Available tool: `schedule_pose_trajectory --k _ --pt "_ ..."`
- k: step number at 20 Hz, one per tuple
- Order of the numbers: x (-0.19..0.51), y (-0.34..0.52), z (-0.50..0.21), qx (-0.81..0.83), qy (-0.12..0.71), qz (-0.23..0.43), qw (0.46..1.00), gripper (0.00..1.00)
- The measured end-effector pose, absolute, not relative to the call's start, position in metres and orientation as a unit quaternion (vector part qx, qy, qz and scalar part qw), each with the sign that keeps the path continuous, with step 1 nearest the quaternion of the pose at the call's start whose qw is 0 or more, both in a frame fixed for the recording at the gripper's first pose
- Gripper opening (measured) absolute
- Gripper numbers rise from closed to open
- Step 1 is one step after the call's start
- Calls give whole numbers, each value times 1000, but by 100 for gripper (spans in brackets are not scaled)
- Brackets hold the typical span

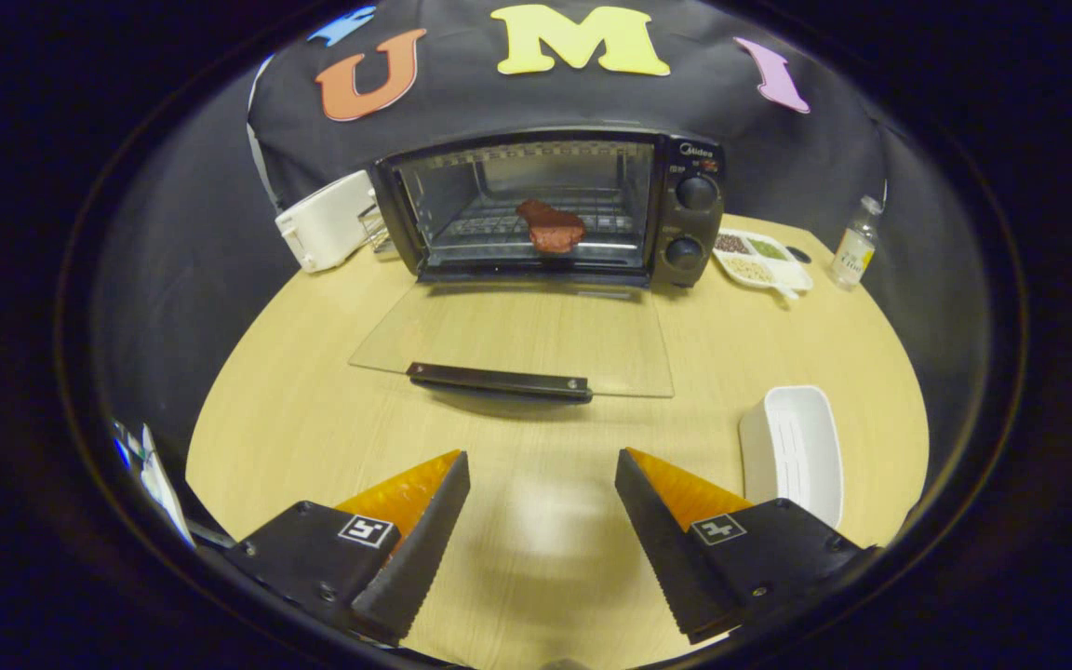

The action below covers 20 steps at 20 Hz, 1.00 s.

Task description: Open the toaster oven, put the food inside, and close the toaster oven door.

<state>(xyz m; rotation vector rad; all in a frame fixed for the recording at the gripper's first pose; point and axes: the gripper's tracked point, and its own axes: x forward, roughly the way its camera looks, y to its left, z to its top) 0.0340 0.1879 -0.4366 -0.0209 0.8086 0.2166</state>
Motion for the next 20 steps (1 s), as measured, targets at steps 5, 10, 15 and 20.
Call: schedule_pose_trajectory --k 5,10,15,20 --pt "50 208 -459 -19 398 112 910 100" --pt "67 223 -472 -30 398 122 909 100" --pt "82 224 -475 -33 400 114 909 100" --pt "87 226 -459 -28 396 118 910 100"
